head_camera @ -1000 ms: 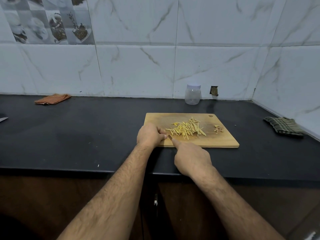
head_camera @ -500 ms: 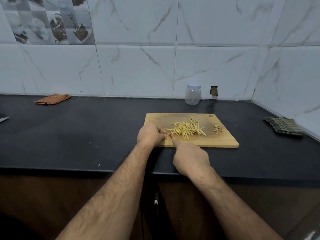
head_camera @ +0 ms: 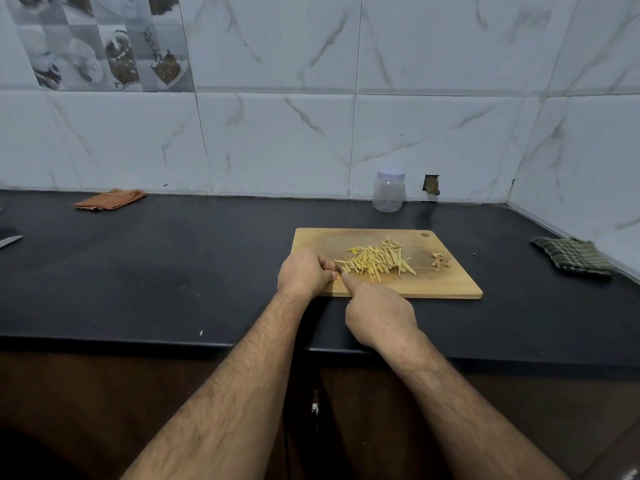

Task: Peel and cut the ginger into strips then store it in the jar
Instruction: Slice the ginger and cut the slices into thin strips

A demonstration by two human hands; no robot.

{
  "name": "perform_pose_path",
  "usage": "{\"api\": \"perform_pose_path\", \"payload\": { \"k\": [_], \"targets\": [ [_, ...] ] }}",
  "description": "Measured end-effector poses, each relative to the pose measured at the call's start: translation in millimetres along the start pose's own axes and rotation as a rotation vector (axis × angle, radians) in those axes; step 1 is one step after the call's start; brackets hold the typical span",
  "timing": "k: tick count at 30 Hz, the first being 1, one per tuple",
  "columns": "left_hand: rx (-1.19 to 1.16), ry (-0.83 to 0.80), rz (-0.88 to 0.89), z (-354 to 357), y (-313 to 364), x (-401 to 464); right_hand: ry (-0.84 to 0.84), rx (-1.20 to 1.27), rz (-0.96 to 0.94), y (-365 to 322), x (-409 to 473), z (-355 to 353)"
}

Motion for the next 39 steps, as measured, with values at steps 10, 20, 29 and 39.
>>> {"api": "perform_pose_path", "payload": {
  "k": [10,20,29,39],
  "targets": [
    [0.003,0.014,-0.003,0.0,-0.6,0.4,-0.067,-0.047,-0.004,-4.0,6.5,-0.5],
    [0.018,0.026,0.022,-1.1,2.4,-3.9,-0.061,-0.097,0.024,7.1,-5.2,1.8],
    [-0.016,0.004,-0.012,-0.5,2.0,-2.8,-0.016,0.000,0.008,1.9,-3.4,0.6],
    [-0.016,-0.009,-0.041,1.1,-0.1,2.1,-0.047,-0.016,-0.026,-0.3,3.0,1.7]
  ]
}}
Point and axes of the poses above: each hand's wrist, its own x-axis towards the middle knuckle, its own z-axis out of the palm, y = z × x, the point moved 8 cm from there along x, towards the middle knuckle, and after that the axes turned 9 degrees about y, right-handed, at the moved point
